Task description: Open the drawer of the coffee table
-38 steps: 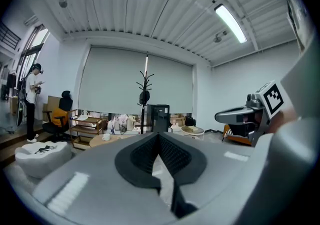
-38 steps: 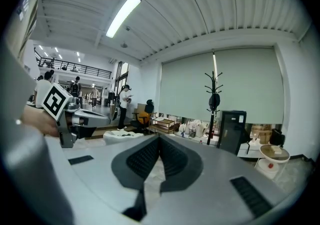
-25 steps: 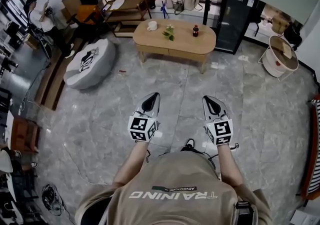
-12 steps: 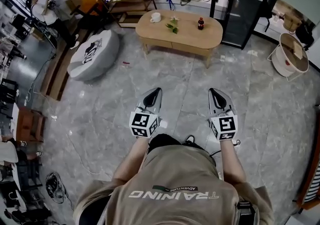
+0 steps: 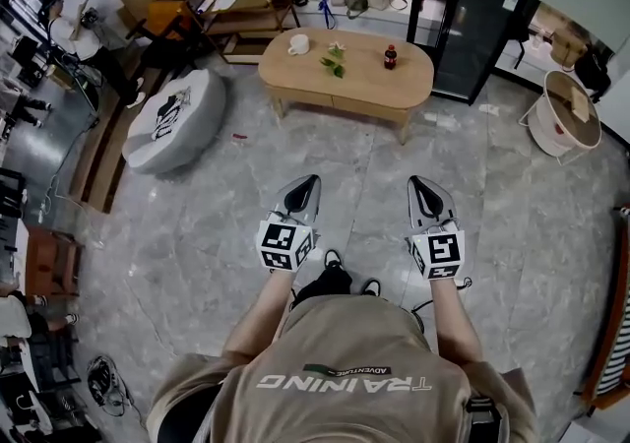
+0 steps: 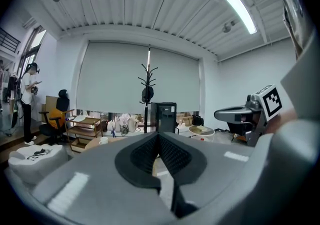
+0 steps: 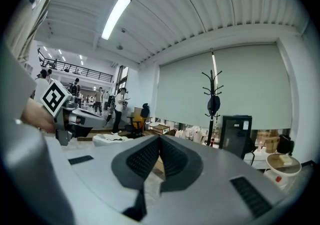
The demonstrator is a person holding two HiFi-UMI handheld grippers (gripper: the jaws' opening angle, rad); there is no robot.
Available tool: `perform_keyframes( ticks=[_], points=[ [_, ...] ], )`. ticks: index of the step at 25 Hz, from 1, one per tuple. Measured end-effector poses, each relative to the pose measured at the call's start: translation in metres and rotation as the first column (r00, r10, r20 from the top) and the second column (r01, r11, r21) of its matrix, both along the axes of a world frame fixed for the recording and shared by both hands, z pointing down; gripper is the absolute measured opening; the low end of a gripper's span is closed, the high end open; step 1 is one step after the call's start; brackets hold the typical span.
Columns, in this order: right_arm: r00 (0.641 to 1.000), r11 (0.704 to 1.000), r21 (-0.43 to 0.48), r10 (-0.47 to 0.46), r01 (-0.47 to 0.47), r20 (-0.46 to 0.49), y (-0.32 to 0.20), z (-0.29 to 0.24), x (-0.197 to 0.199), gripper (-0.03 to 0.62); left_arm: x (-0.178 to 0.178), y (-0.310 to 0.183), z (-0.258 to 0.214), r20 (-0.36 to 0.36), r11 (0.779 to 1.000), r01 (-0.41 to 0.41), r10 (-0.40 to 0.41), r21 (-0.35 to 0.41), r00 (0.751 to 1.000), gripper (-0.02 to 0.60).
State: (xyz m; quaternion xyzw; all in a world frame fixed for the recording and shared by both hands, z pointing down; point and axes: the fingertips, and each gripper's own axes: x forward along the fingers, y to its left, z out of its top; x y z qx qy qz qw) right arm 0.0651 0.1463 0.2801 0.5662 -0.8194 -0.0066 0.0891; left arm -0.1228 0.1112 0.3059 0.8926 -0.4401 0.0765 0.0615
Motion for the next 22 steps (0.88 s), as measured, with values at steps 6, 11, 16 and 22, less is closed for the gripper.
perform_keyframes(
  ticks=[6,11,16,22],
  points=[
    [0.998,0.998,0.009,0.055,-0.055,-0.026,-0.04,-0.013,-0.006,0.006,-0.024,-0.055,-0.005,-0.012,1.0,-0.004,0.005,0.011,1.0,0.006],
    [0.996,0.997,-0.005,0.079,-0.08,-0.038,-0.069,-0.011,-0.027,0.006,-0.043,-0.091,-0.002,-0.025,1.0,-0.03,0.031,0.006,0.999,0.006],
    [0.993,0.995,-0.007,0.1,-0.1,-0.055,-0.085,-0.008,-0.044,0.006,-0.057,-0.117,0.007,-0.03,0.998,-0.061,0.06,-0.005,0.998,0.006],
    [0.99,0.992,-0.032,0.118,-0.121,-0.074,-0.103,-0.007,-0.043,0.006,-0.06,-0.139,0.018,-0.04,0.997,-0.075,0.074,-0.035,0.996,0.006]
  ],
)
